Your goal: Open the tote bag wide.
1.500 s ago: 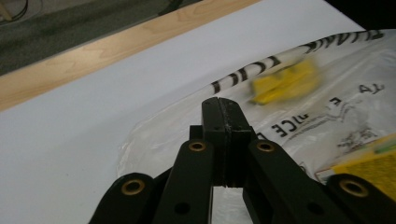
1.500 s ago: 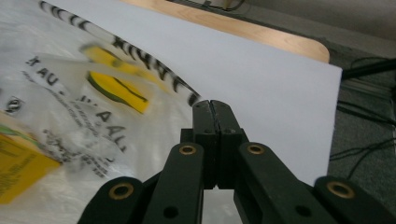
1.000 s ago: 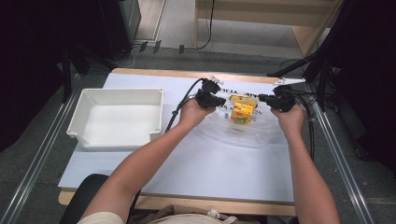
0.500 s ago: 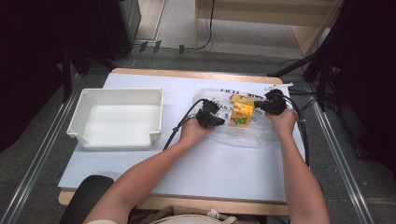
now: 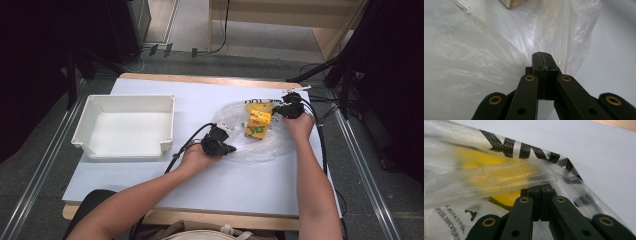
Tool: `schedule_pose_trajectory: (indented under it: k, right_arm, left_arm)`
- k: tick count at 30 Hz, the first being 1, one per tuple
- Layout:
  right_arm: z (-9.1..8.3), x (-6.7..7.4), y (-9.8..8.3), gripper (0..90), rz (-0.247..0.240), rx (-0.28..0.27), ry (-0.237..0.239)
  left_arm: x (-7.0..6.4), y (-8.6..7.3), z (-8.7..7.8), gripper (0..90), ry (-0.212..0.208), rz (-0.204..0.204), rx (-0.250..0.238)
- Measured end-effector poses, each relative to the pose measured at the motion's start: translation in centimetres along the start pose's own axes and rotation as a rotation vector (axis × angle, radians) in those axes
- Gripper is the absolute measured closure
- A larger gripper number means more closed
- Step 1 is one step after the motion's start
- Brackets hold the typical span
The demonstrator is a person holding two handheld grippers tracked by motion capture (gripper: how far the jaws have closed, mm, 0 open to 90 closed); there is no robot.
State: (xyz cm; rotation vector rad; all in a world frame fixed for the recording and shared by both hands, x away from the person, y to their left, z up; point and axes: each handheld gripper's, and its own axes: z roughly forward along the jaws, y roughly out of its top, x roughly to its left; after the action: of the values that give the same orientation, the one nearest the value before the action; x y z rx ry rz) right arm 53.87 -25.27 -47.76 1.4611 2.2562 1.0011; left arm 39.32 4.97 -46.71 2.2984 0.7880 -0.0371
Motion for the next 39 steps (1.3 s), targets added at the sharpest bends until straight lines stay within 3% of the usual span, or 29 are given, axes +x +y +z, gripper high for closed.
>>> schedule_pose_trajectory:
  k: [8,10,12,14,19,25,27,33,36,39]
  right_arm:
    - [0.4,-0.9,0.9,90.0,0.014,0.018,-0.037]
    - [0.3,-1.4,0.9,90.0,0.036,0.011,-0.072]
    - [0.2,-1.9,0.8,90.0,0.072,0.007,-0.067]
    - [0.1,-1.6,1.0,90.0,0.049,0.025,-0.076]
    - [-1.5,-0.4,1.7,90.0,0.012,-0.011,-0.04]
    - [-4.5,2.2,2.5,90.0,-0.07,-0.044,0.035]
    - [-5.7,3.2,2.5,90.0,-0.101,-0.061,0.047]
    - [-8.2,4.7,1.4,90.0,-0.137,-0.094,0.064]
    - [-9.0,5.3,0.4,90.0,-0.161,-0.086,0.064]
    - [-9.5,5.9,-0.4,90.0,-0.177,-0.086,0.071]
  left_arm:
    - [-1.3,-2.1,-1.4,90.0,-0.023,0.031,0.018]
    - [-1.3,-2.4,-1.5,90.0,-0.033,0.013,0.008]
    - [-1.0,-2.4,-1.6,90.0,-0.04,0.017,-0.001]
    - [-0.9,-2.2,-1.6,90.0,-0.04,0.007,0.0]
    - [-1.2,-0.6,-2.6,90.0,-0.04,0.031,-0.044]
    - [-1.1,1.7,-4.6,90.0,-0.039,0.025,-0.12]
    - [-1.1,3.0,-5.6,90.0,-0.021,0.044,-0.15]
    - [-0.1,6.2,-6.5,90.0,0.03,0.063,-0.179]
    - [1.0,7.9,-6.2,90.0,0.059,0.055,-0.179]
    - [1.7,9.1,-5.6,90.0,0.058,0.035,-0.168]
